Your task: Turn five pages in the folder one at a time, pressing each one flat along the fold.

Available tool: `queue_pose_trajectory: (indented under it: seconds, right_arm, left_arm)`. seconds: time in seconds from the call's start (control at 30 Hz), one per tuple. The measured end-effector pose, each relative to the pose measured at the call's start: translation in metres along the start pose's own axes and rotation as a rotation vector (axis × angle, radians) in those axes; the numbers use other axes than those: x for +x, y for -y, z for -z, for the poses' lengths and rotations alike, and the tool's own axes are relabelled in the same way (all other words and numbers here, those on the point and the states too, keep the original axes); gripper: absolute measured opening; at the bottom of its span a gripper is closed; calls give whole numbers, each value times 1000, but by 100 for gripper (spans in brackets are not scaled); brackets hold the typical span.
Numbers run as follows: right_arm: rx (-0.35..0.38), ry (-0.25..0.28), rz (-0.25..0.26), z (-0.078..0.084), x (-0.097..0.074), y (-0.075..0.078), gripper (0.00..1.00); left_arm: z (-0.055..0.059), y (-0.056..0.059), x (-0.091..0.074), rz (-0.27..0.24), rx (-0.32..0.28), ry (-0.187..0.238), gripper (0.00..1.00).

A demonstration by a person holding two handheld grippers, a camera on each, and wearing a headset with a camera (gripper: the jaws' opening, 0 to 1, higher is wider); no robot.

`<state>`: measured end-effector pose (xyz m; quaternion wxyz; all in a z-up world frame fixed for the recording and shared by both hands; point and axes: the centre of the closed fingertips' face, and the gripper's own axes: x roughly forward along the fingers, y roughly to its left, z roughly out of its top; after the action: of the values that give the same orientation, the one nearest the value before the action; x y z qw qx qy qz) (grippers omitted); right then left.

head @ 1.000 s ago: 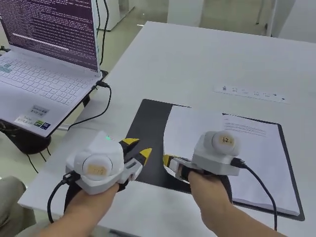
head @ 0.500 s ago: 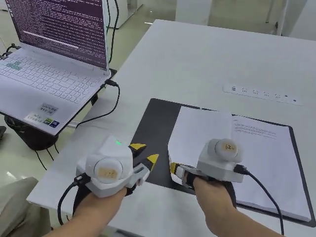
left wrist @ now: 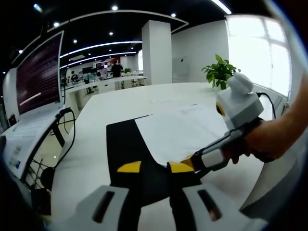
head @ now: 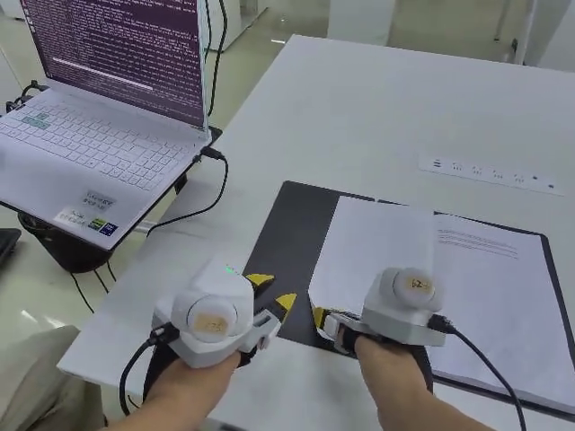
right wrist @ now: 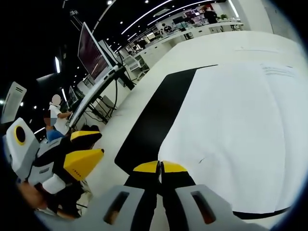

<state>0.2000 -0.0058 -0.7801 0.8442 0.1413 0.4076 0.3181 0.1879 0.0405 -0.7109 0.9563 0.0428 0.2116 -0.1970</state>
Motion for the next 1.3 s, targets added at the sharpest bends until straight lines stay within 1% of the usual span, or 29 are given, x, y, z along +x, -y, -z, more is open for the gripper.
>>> queue_pose_trajectory:
  seconds: [0.1, 0.2, 0.37, 0.5, 0.57, 0.6, 0.67, 0.7, 0.73, 0.77, 0.8, 0.83, 0.87, 0.97, 1.0, 1.07, 1.13, 1.2, 1.23, 1.27, 1.3]
  right_arm:
    - [-3, 1, -3, 1, 1, -2, 5]
    - [-5, 5, -8, 2, -2, -3, 6]
    - [-17, 21, -10, 1, -9, -2, 15]
    - [-25, 41, -18, -1, -19, -3, 16]
    - [-43, 46, -13, -1, -27, 1, 16]
    - [-45, 53, -7, -1, -31, 5, 15]
    - [-13, 64, 2, -2, -37, 13, 14]
    - [1, 80, 15, -5, -41, 20, 14]
    - [-1, 84, 20, -6, -44, 23, 14]
    - [2, 92, 29, -8, -47, 28, 13]
    - [7, 95, 34, -9, -50, 32, 13]
    - [13, 104, 40, -11, -53, 37, 13]
    - [14, 109, 46, -13, -56, 40, 12]
    - [21, 127, 58, -19, -63, 51, 10]
    - [21, 130, 64, -20, -65, 55, 10]
    - [13, 135, 76, -24, -69, 63, 10]
    - [16, 146, 88, -29, -72, 70, 9]
    - [16, 149, 96, -32, -74, 78, 8]
    - [12, 150, 101, -33, -74, 82, 8]
    - [10, 148, 106, -34, -74, 85, 7]
    - [9, 148, 109, -35, -74, 87, 7]
  left_arm:
    - [2, 0, 2, 3, 3, -8, 18]
    - [2, 2, 3, 6, 5, -11, 18]
    - [3, 7, 9, 14, 8, -16, 18]
    - [3, 12, 17, 24, 12, -22, 17]
    - [4, 16, 23, 30, 14, -30, 17]
    - [4, 18, 26, 34, 12, -30, 17]
    - [5, 22, 31, 39, 11, -36, 17]
    - [7, 26, 34, 46, 15, -41, 17]
    - [9, 29, 37, 53, 17, -52, 17]
    - [12, 33, 40, 62, 16, -72, 17]
    - [15, 35, 44, 68, 21, -79, 17]
    - [19, 39, 48, 78, 18, -96, 17]
    - [22, 41, 51, 84, 10, -103, 16]
    - [33, 47, 61, 95, 20, -138, 17]
    - [34, 48, 62, 95, 21, -141, 17]
    - [41, 49, 67, 92, 23, -163, 17]
    - [44, 49, 68, 78, 21, -167, 16]
    - [50, 49, 69, 67, 6, -189, 16]
    - [51, 50, 70, 63, 11, -189, 16]
    - [54, 50, 70, 55, 9, -200, 16]
    - [53, 51, 69, 48, 8, -191, 16]
